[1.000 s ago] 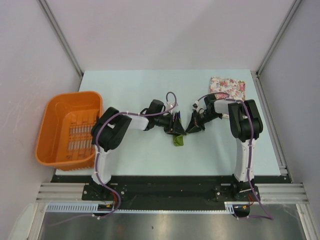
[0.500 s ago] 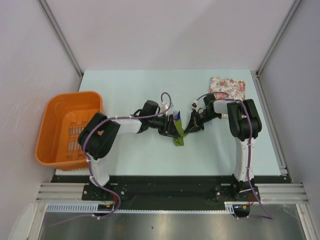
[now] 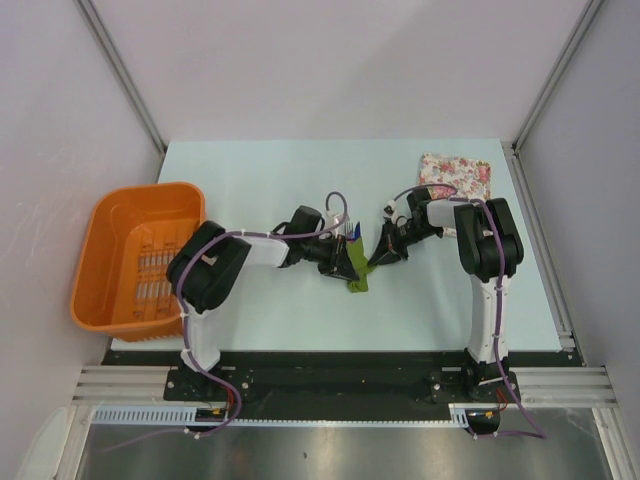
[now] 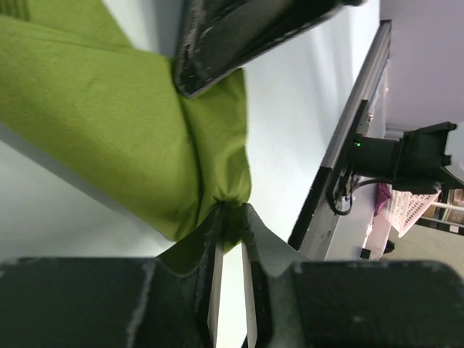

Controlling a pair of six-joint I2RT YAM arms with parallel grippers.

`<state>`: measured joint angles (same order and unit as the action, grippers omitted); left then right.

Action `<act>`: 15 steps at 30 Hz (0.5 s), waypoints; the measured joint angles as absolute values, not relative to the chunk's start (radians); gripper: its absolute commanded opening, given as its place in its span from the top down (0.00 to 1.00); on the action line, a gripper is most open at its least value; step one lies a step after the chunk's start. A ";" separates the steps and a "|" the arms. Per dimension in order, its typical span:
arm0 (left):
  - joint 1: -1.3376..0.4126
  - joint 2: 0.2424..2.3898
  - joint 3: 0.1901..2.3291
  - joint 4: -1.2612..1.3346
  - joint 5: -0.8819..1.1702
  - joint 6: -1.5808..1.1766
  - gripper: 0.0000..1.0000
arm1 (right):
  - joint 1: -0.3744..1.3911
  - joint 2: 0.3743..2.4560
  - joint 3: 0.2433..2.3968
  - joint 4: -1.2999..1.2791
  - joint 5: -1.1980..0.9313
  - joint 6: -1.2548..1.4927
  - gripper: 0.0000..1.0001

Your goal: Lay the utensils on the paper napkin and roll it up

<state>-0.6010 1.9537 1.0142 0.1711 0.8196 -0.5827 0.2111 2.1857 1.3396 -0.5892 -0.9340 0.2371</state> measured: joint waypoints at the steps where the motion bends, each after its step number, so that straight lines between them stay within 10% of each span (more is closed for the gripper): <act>1: -0.602 1.965 1.016 0.169 0.816 -0.582 0.81 | 0.211 2.186 1.340 -0.587 -0.934 0.240 1.00; 8: -0.602 1.998 1.042 0.134 0.813 -0.553 0.84 | 0.207 2.180 1.335 -0.552 -0.986 0.301 0.48; 15: -0.605 2.009 1.069 0.084 0.803 -0.514 0.83 | 0.197 2.150 1.320 -0.521 -1.003 0.344 0.44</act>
<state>-0.6052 2.0094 1.0687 0.0841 0.8028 -0.5140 0.1974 2.1502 1.3205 -0.5213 -1.0027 0.3443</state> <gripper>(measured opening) 0.167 0.564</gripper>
